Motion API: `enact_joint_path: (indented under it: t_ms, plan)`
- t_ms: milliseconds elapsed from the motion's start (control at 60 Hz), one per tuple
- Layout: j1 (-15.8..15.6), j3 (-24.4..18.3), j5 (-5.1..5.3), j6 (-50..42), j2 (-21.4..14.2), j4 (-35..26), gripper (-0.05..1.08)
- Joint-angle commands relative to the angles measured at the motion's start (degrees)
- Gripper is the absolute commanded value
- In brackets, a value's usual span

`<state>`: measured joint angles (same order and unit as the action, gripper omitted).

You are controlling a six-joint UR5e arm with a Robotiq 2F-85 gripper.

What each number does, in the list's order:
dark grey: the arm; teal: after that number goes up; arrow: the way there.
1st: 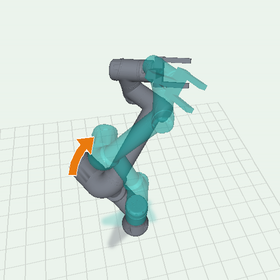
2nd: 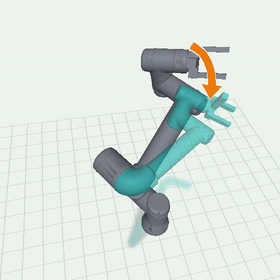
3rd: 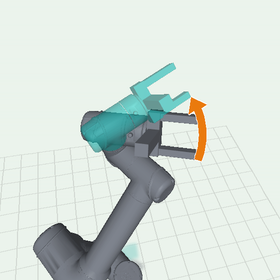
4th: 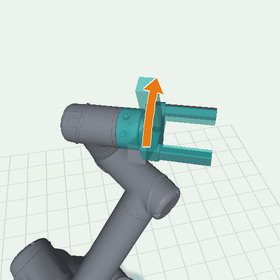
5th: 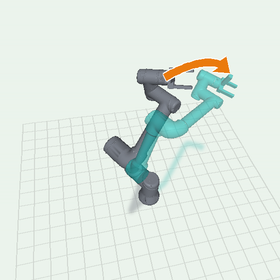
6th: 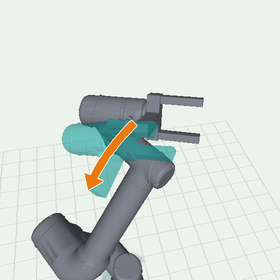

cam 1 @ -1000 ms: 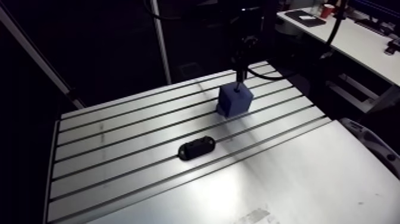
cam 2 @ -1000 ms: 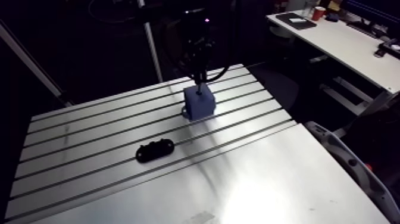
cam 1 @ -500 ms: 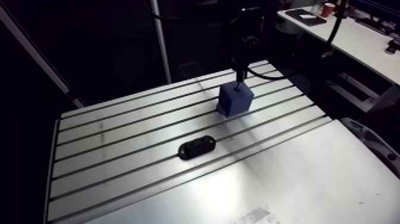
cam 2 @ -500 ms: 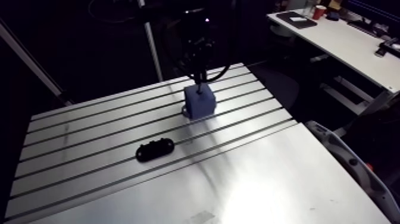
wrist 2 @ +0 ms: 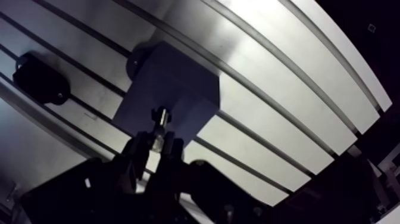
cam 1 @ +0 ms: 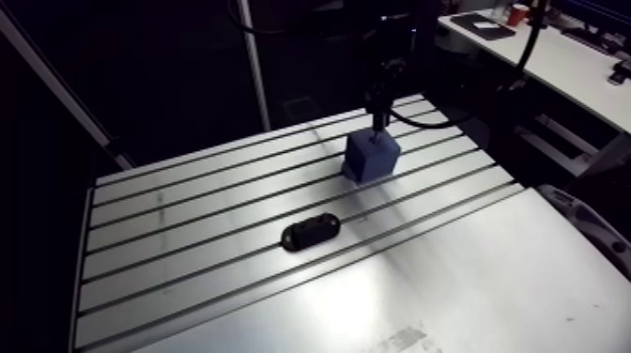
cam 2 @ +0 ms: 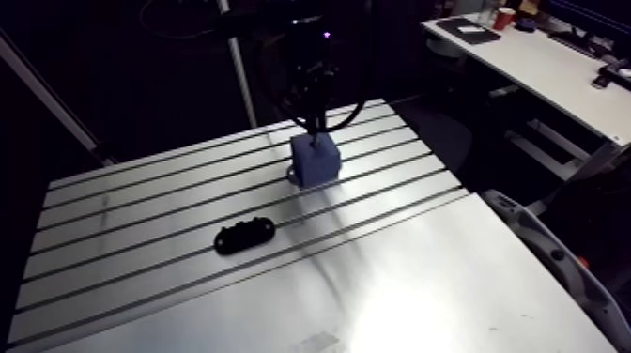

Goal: Pick up the M10 bolt and insert it into the hex recess until seated.

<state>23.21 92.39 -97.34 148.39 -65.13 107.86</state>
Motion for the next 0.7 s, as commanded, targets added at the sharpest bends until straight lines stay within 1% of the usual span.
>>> enact_joint_path:
  t_ms: [17, 700]
  plan:
    - [0.0, -0.1, 0.00, -0.1, 0.3, 0.0, 0.81]
    - [-0.1, 1.0, 0.08, -0.7, 0.6, 0.5, 0.80]
